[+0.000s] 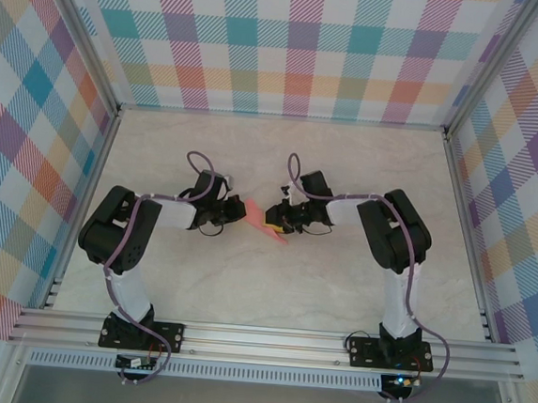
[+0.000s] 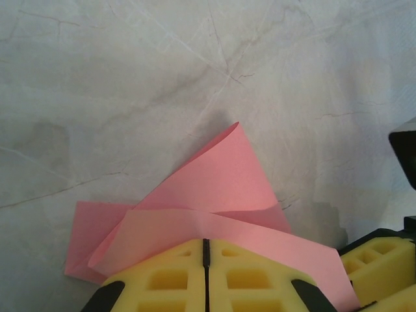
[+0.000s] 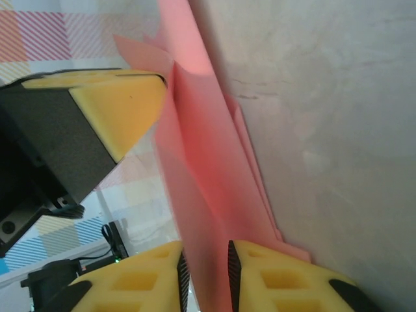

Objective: Fold a paper plane with a square sheet of paper (pick it up from the middle)
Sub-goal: Fold the wing for the fifth time at the center of the table.

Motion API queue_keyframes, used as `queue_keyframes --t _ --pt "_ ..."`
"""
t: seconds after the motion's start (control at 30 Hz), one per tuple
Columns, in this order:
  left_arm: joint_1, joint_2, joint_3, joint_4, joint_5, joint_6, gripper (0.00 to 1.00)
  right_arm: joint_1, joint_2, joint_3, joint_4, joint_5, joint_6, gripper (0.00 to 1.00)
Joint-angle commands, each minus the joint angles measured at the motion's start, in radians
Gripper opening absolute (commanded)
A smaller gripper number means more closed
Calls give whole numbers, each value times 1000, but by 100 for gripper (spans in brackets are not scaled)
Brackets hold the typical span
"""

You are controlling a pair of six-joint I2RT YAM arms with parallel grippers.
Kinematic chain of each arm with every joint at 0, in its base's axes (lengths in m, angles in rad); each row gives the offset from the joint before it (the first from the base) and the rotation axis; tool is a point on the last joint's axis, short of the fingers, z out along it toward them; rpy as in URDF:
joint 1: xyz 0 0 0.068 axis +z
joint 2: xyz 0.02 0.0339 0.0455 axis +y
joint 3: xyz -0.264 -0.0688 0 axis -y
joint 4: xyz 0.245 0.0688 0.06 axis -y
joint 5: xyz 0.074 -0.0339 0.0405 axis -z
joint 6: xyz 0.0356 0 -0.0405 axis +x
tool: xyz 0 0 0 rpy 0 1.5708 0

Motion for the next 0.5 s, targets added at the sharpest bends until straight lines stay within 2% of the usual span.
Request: queue_keyframes --t 0.0,0.27,0.47 --pt "-7 41 3 -79 -63 17 7 -11 -37 -22 -159 54 -94 28" --pt "-11 45 6 -79 -58 15 7 -11 -115 -34 -185 60 -178 31" --pt "-11 40 6 -73 -42 17 7 -11 -154 -44 -142 94 -161 34"
